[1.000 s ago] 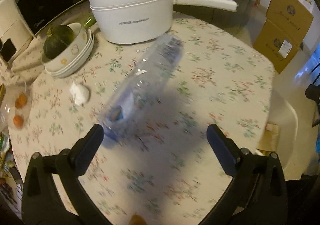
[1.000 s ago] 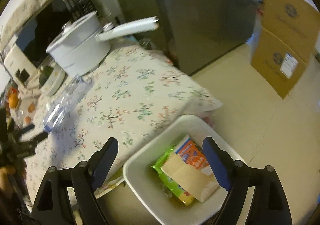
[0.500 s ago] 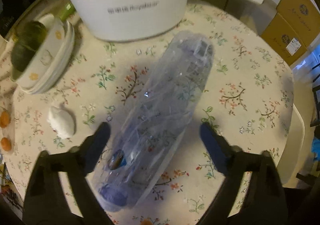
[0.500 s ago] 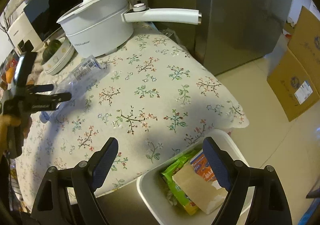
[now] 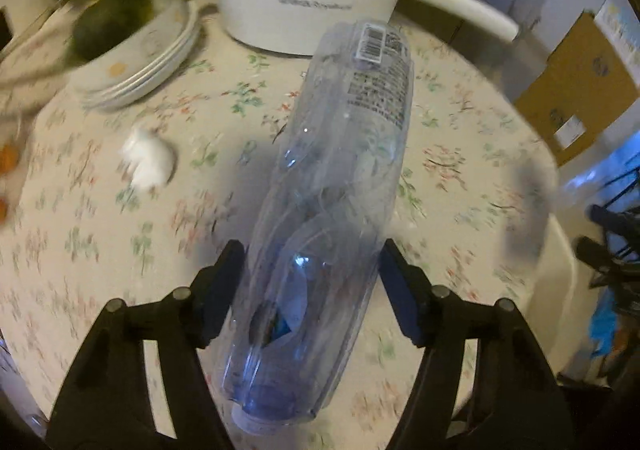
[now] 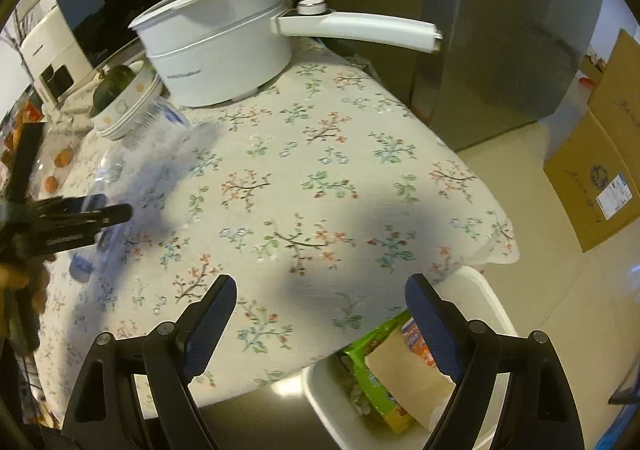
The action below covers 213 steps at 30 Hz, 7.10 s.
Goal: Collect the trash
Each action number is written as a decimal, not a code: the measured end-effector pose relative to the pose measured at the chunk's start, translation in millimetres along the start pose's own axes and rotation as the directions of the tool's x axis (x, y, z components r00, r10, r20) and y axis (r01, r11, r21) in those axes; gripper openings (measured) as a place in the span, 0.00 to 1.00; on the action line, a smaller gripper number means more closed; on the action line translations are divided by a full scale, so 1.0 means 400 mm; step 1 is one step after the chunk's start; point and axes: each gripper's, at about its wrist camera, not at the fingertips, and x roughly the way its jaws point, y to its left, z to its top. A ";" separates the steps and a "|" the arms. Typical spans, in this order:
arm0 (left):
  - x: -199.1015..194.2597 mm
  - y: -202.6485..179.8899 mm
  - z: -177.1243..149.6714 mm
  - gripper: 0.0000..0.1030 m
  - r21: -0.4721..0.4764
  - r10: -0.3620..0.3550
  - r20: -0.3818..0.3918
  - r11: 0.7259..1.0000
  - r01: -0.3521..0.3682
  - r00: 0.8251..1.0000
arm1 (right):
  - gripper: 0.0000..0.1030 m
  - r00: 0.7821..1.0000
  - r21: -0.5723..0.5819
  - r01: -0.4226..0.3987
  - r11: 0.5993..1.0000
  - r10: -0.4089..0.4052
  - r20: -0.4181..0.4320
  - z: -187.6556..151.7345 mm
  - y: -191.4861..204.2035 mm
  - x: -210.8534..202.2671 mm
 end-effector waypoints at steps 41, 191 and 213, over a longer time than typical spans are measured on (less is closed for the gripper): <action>-0.298 0.448 -0.249 0.67 -0.443 0.160 0.151 0.893 -0.078 0.976 | 0.28 0.970 -0.225 -0.239 0.945 0.241 -0.017 0.263 0.763 0.417; -0.349 -0.304 -0.409 0.99 -0.049 0.141 0.321 0.990 -0.132 0.937 | 0.86 0.951 0.023 0.030 0.999 -0.036 0.306 -0.348 -0.075 -0.384; -0.476 -0.250 -0.511 0.99 -0.187 0.267 0.522 0.963 -0.197 0.810 | 0.89 0.854 -0.026 0.100 0.995 -0.072 0.516 -0.381 0.038 -0.465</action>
